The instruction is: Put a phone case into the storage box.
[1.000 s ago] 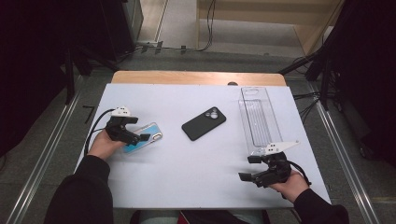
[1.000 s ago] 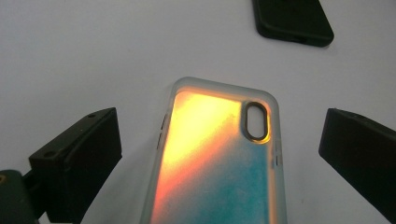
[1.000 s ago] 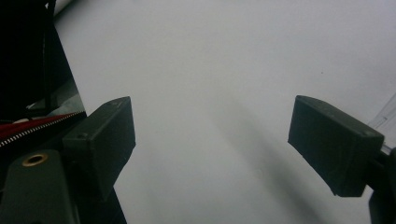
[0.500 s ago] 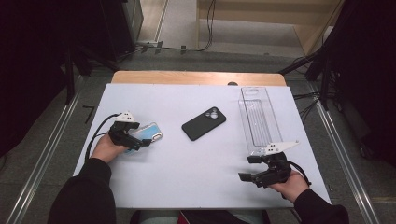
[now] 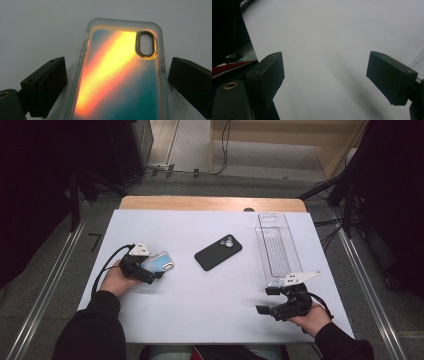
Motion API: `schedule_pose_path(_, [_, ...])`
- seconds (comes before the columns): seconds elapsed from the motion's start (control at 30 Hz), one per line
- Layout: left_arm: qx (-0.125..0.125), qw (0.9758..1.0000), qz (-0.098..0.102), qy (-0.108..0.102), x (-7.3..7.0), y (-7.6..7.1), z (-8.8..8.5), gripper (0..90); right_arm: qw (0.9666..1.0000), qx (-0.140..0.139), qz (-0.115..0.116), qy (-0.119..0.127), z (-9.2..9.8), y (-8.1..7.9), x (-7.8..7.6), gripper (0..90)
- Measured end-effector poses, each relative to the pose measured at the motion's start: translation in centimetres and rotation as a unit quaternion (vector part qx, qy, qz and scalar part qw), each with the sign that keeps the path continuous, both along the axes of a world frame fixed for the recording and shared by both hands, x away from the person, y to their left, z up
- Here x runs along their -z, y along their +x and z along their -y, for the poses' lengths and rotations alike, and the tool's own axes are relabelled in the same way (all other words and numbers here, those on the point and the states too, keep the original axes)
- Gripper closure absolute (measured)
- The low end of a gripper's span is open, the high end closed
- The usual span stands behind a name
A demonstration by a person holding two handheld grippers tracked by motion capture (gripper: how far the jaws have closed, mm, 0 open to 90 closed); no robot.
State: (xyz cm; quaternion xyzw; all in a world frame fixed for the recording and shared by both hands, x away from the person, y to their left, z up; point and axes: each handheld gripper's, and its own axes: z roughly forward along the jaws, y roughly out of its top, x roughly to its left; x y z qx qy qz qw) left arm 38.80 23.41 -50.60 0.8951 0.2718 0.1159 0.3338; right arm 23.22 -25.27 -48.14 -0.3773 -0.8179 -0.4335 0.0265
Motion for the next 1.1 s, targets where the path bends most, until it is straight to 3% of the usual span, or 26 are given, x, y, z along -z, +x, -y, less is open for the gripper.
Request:
schedule_pose_path(0.17, [0.015,0.9998,0.011,-0.01,-0.1,-0.5,-0.1,15.6,1.0,0.001,0.0,0.0,0.0,0.0,0.0,13.2])
schedule_pose_path(0.57, [0.013,0.9998,0.004,-0.016,-0.2,-0.4,-0.2,16.9,1.0,0.002,0.002,-0.001,0.1,0.0,0.0,13.2])
schedule_pose_path(0.63, [0.005,0.9995,-0.012,-0.029,-0.4,-0.2,-0.4,16.9,1.0,0.0,0.002,0.0,0.0,0.0,-0.1,13.1])
schedule_pose_path(0.73, [0.008,0.9992,-0.021,-0.033,-0.6,-0.2,-0.4,16.9,1.0,0.0,0.002,0.0,0.1,0.0,-0.1,13.2])
schedule_pose_path(0.83, [0.002,0.9989,-0.029,-0.036,-1.1,-0.4,-0.3,16.9,1.0,0.001,0.003,0.001,0.1,0.0,-0.1,13.2])
schedule_pose_path(1.1, [-0.004,0.9983,-0.02,-0.054,-3.1,-1.0,0.2,16.9,1.0,0.002,0.008,0.004,0.1,0.0,-0.2,13.2])
